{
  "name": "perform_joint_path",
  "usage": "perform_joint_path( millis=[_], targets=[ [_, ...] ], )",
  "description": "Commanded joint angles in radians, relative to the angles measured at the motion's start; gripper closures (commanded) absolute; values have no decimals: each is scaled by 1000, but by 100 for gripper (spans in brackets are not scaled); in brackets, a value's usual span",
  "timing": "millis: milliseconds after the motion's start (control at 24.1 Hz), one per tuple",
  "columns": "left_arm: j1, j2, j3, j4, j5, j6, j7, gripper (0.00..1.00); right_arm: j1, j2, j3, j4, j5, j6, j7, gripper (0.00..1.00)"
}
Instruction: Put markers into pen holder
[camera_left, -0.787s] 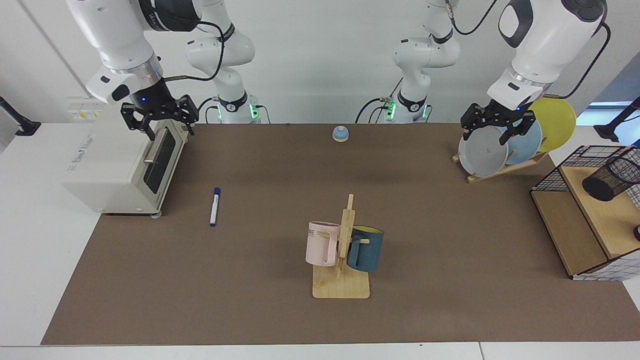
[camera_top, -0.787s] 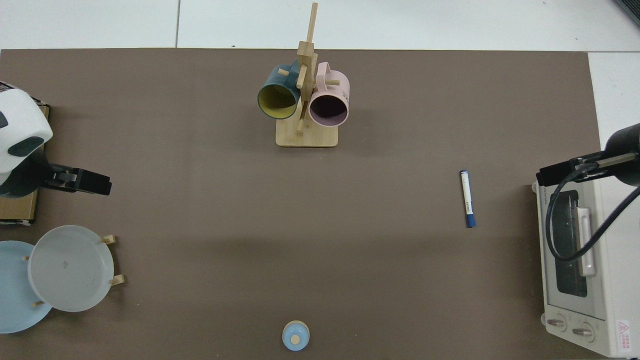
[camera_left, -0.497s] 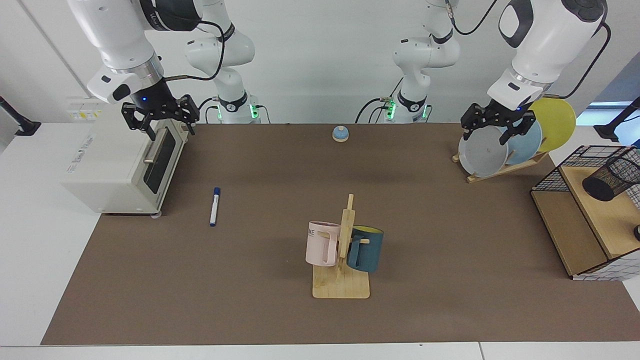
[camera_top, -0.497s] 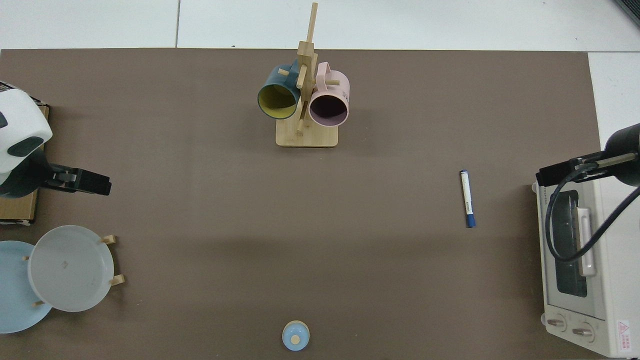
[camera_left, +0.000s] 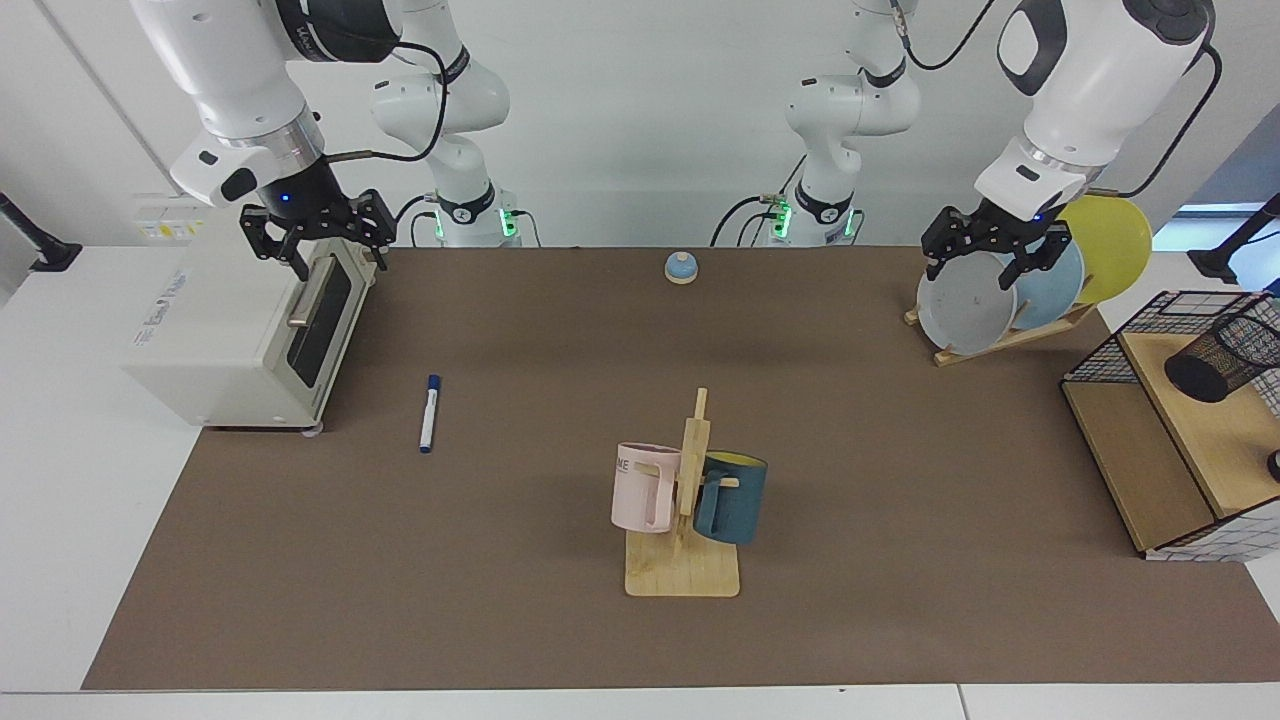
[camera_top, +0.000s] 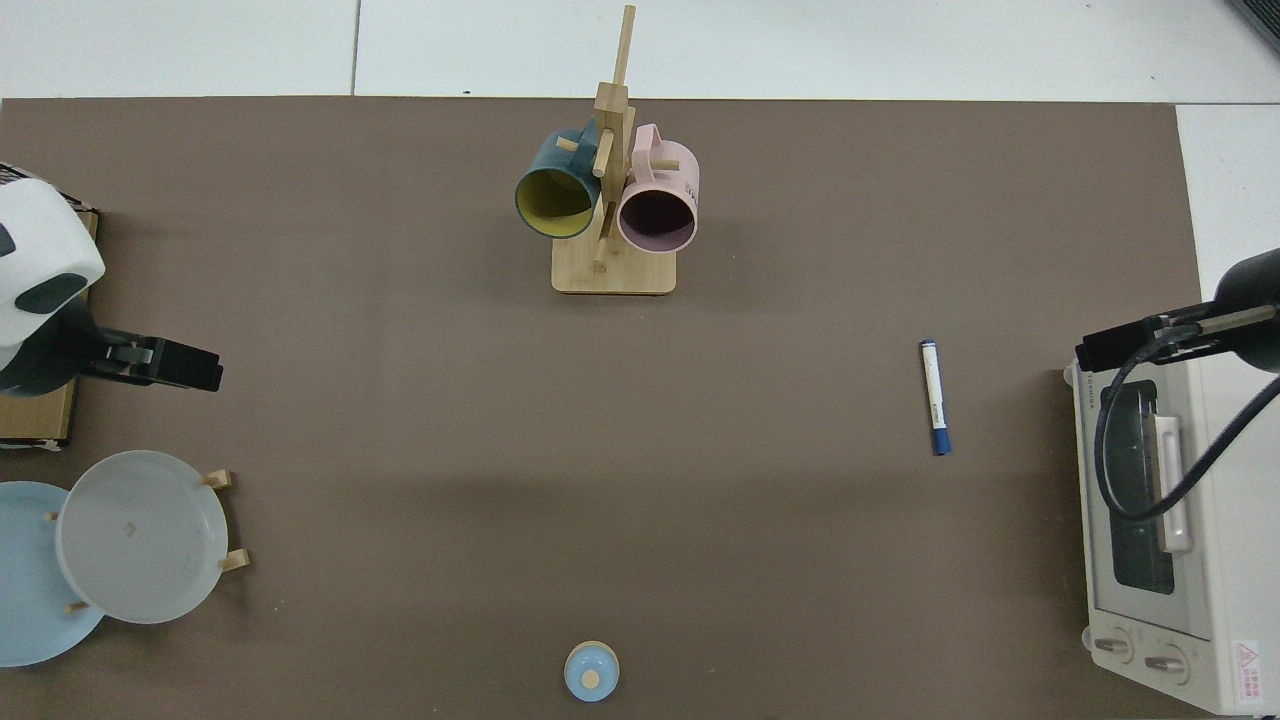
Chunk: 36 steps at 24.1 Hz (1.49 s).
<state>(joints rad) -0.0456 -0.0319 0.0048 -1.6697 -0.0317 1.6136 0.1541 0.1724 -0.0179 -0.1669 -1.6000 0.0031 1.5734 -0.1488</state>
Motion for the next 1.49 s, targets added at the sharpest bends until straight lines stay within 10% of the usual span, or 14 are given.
perform_joint_path(
  millis=[0, 1450],
  targets=[
    [-8, -9, 11, -5, 3, -12, 12, 0, -13, -20, 7, -23, 0, 37, 20, 0],
    [1, -8, 11, -7, 1, -12, 13, 0, -1, 262, 9, -380, 28, 623, 81, 0]
  ],
)
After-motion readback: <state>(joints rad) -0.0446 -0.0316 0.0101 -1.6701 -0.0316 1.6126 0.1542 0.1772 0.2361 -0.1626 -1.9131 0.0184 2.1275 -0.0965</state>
